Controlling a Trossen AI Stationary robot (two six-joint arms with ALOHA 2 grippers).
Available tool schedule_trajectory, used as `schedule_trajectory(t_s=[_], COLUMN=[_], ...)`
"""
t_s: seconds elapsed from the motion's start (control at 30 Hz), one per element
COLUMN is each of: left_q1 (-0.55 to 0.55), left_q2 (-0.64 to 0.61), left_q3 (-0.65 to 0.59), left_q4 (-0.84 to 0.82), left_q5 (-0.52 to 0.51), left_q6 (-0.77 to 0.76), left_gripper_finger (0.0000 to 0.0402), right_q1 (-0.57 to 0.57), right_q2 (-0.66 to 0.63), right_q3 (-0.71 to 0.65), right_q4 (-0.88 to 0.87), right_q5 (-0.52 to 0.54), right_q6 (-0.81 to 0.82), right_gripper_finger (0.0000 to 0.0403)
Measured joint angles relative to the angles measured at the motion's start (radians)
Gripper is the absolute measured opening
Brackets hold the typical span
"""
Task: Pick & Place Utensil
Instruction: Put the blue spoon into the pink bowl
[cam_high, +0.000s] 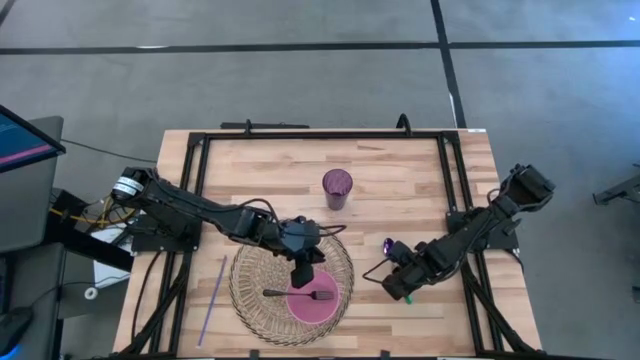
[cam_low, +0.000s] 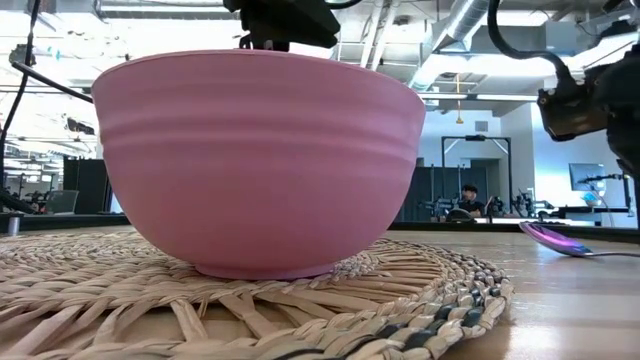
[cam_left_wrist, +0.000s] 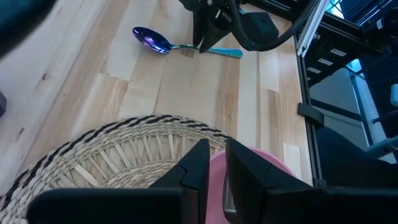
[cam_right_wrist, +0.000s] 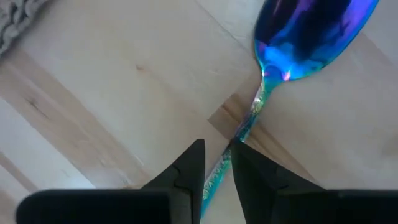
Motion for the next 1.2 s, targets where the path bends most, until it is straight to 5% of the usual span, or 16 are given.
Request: schedule_trajectory(t_s=[1.2], left_q1=[-0.025], left_q2=[0.000], left_q3=[0.000], left_q4=[0.000], left_q5=[0.000], left_q6=[0.003], left_gripper_finger=[0.0053], right_q1=[0.048], right_q2=[0.104], right_q3=[0.006], right_q4=[0.033], right_q5=[0.073], right_q6=[0.037], right_gripper_finger=[0.0069])
